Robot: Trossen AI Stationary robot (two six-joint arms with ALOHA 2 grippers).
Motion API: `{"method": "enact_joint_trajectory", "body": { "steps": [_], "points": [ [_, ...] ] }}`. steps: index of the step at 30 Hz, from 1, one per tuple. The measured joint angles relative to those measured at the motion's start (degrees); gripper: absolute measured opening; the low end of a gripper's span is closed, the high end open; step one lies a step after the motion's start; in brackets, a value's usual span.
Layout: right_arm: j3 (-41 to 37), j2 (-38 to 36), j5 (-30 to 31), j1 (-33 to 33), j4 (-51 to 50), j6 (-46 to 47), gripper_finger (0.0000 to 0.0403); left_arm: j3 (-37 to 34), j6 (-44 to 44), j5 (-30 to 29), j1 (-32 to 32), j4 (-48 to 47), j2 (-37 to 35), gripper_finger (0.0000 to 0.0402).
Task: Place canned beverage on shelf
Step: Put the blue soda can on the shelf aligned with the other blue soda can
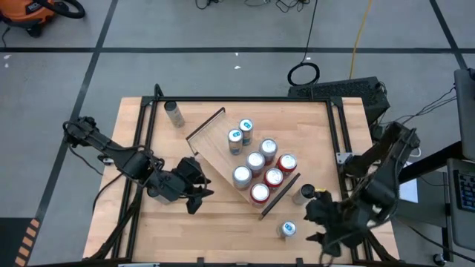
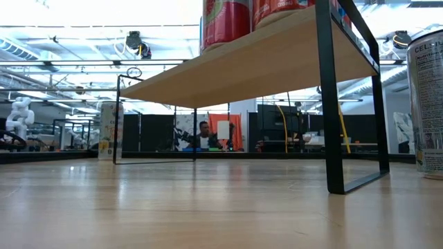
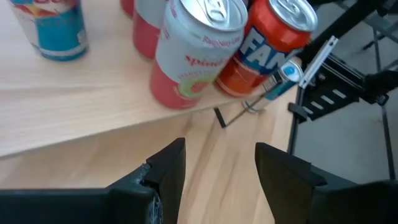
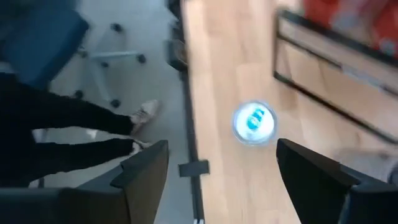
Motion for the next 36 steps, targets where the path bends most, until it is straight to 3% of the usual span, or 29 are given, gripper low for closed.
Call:
{"method": "enact_joint_trajectory", "body": {
  "steps": [4, 10, 14, 29, 36],
  "points": [
    [0.00, 3.40, 0.05, -0.14, -0.40, 3.74, 0.0280, 0.00, 0.01, -0.86, 0.00, -0.02, 0.00, 0.0193],
    [0.00, 7.89, 2.80, -0.76, 0.19, 6.42, 0.0321, 0.00, 0.22, -1.36, -0.58, -0.01, 0.00, 0.0193],
    [0.00, 10.87, 2.91, -1.64, 0.58, 7.26, 0.0341, 0.00, 0.50, -4.70, -1.97, -0.02, 0.00, 0.0193],
    [0.02, 18.54, 1.09, -4.47, -2.07, 10.99, 0.0341, 0.00, 0.57, -7.45, -6.00, -0.46, 0.00, 0.0193],
    [0.02, 19.50, -4.82, -7.24, -3.86, 9.69, 0.0341, 0.01, 1.43, -7.46, -5.99, -0.48, 0.00, 0.0193]
  ]
}}
